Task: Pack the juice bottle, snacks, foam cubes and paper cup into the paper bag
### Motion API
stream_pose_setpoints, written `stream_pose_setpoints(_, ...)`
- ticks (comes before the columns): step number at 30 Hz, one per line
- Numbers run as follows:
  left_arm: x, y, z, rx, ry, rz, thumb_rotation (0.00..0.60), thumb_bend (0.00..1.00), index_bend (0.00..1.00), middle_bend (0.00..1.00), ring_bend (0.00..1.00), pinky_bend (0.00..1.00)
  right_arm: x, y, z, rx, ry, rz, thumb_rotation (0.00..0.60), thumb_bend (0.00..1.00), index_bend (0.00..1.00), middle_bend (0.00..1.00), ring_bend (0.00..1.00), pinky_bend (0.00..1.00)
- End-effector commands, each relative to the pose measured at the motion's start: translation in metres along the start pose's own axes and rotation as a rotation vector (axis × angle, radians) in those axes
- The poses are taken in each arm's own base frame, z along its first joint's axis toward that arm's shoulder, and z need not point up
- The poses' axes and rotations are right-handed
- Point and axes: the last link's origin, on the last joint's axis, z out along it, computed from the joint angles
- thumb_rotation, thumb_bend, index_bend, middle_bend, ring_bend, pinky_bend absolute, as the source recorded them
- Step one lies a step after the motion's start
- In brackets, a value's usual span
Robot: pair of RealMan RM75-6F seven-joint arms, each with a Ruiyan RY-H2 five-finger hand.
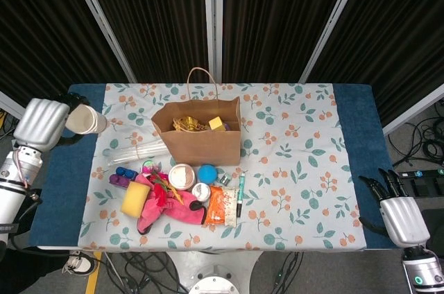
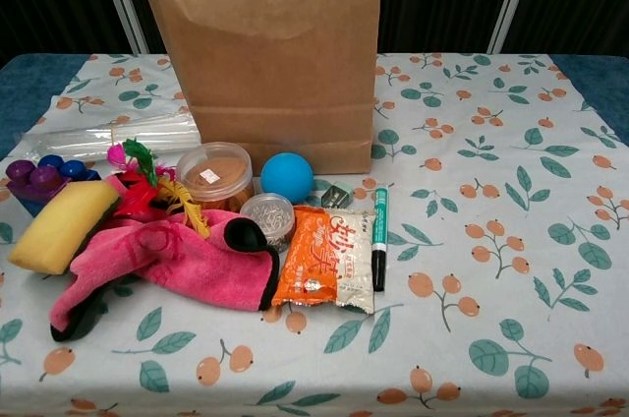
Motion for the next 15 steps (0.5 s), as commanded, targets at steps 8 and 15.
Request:
stream_pose_setpoints(8,0.064,0.039,0.018,-0.070,0.203,0.068,0.600,0.28,0.42,0.44,0.40,0.50,-0.027,0.016,0.000,-0.041,-0.028,0.029,0.600,0.04,0.16,0.25,0.04,0.02)
stream_pose_setpoints(15,0.074,0.089,0.030,-0.200,0.285,-0.094,0.600,0.28,0.42,0.44,0.40,0.49,-0.029,0.018,0.002,-0.047,-0.033,0.033,0.600,0.04,0.16,0.25,0.04,0.02)
